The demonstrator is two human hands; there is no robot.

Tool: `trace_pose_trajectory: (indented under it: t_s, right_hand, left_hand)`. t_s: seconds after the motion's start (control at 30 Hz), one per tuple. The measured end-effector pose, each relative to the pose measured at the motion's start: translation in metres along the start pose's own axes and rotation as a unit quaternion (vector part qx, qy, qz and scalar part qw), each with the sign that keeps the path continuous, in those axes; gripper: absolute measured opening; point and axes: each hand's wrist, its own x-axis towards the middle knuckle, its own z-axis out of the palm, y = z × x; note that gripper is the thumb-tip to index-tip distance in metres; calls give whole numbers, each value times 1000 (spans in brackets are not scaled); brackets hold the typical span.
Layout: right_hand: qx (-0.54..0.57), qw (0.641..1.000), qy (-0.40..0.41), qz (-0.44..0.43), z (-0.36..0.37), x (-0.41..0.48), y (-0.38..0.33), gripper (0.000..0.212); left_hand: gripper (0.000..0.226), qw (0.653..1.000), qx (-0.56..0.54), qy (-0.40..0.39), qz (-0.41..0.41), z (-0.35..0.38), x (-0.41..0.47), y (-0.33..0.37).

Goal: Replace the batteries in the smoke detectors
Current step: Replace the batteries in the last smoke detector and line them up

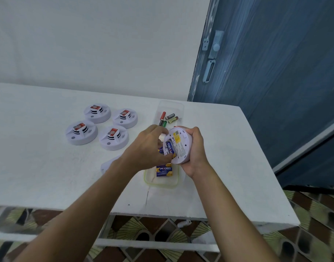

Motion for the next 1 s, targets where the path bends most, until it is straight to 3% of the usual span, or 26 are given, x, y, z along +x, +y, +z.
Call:
trace_pose_trajectory:
  t_s: [0.2,0.57,0.87,1.0]
  right_hand:
    - [-10,1000,27,-4,1,3,2,39]
    - [1,999,42,10,4,5,0,35]
    - [11,999,51,-12,1,6,-5,29]
    - [12,993,94,-69,3,5,-7,23]
  left_hand:
    - [65,998,53,-18,10,-1,0,3]
    - [54,982,164,-92,14,2,10,15]
    - [53,989,124,-61,49,8,8,-1]
    - [34,999,25,-19,26,14,2,1]
